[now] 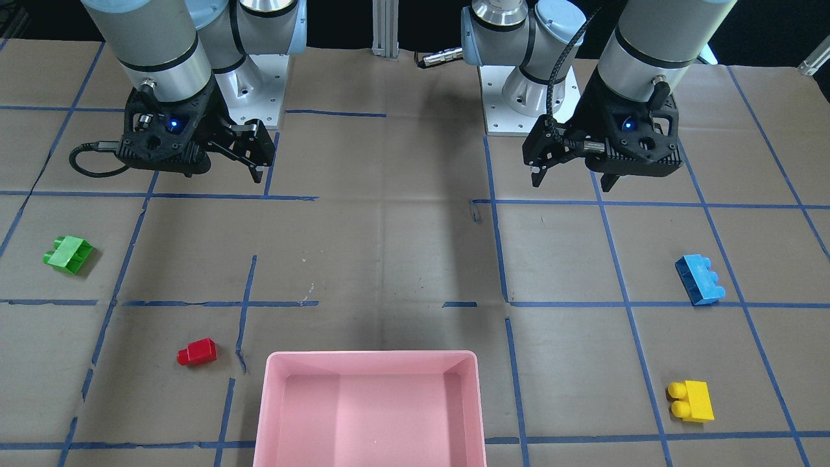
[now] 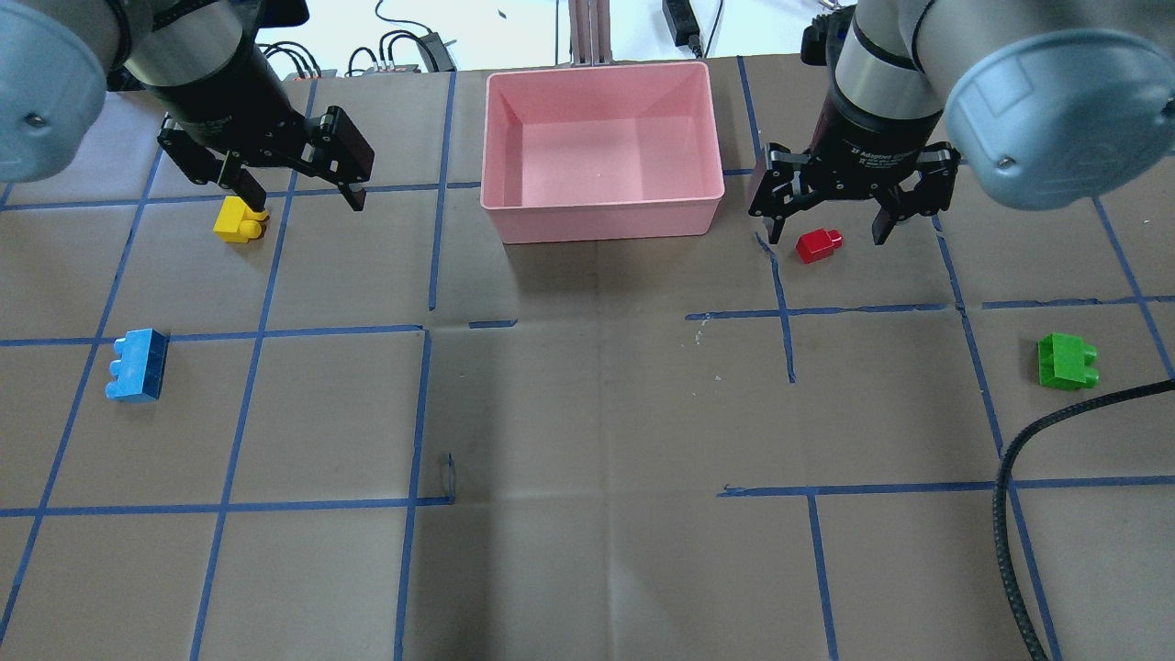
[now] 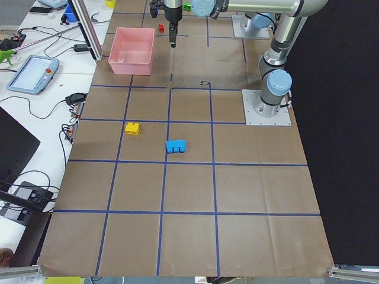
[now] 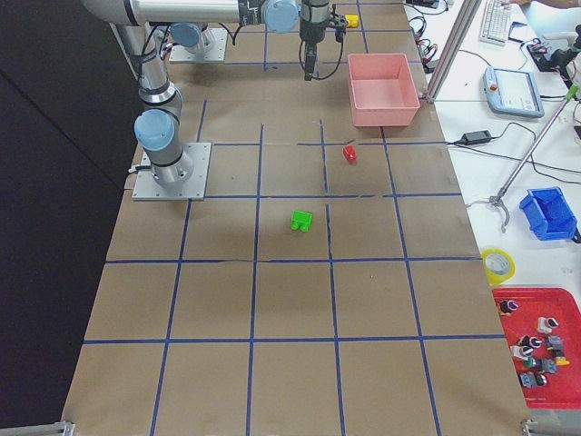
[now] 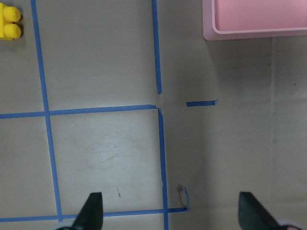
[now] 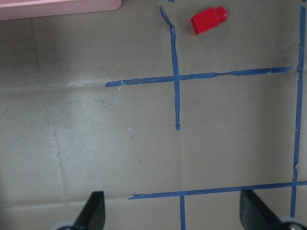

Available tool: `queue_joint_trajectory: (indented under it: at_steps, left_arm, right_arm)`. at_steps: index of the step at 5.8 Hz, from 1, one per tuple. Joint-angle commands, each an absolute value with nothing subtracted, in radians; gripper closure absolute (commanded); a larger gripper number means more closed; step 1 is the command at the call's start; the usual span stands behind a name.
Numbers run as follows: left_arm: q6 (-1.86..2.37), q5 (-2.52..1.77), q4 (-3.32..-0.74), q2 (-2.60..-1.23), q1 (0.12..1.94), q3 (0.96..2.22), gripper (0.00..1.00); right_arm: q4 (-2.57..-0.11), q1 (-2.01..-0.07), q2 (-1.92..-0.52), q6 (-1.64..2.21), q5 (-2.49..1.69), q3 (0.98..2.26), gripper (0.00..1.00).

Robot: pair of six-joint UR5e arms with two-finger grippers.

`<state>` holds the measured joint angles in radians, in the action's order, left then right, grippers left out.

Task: Put all blocks into box

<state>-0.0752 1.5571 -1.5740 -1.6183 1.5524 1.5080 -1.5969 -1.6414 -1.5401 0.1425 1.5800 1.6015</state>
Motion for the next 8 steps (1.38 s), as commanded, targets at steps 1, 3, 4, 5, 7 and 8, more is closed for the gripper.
queue_joint_trajectory:
  at_steps: [1, 3, 4, 5, 7, 8]
  left_arm:
    - [-0.075, 1.557, -1.574, -1.62, 1.552, 1.508, 0.0]
    - [-0.074, 1.557, -1.574, -1.62, 1.552, 1.508, 0.0]
    - [-0.074, 1.557, -1.574, -1.62, 1.552, 1.508, 0.0]
    - [-0.071, 1.555, -1.574, -1.62, 1.552, 1.508, 0.0]
    - [-0.075, 1.559, -1.568, -1.612, 1.522, 1.503, 0.0]
    - [-0.096, 1.56, -1.566, -1.606, 1.421, 1.506, 0.0]
  right_arm:
    - [-1.597, -1.641, -1.539, 0.143, 1.58, 1.603, 0.0]
    - [-1.595, -1.641, -1.54, 0.14, 1.58, 1.606, 0.0]
    - [-1.595, -1.64, -1.539, 0.134, 1.58, 1.606, 0.0]
    - [-1.595, -1.64, -1.539, 0.133, 1.58, 1.608, 0.0]
    - [-1.595, -1.64, -1.537, 0.133, 1.582, 1.608, 0.0]
    - [-1.597, -1.64, -1.534, 0.132, 1.582, 1.608, 0.0]
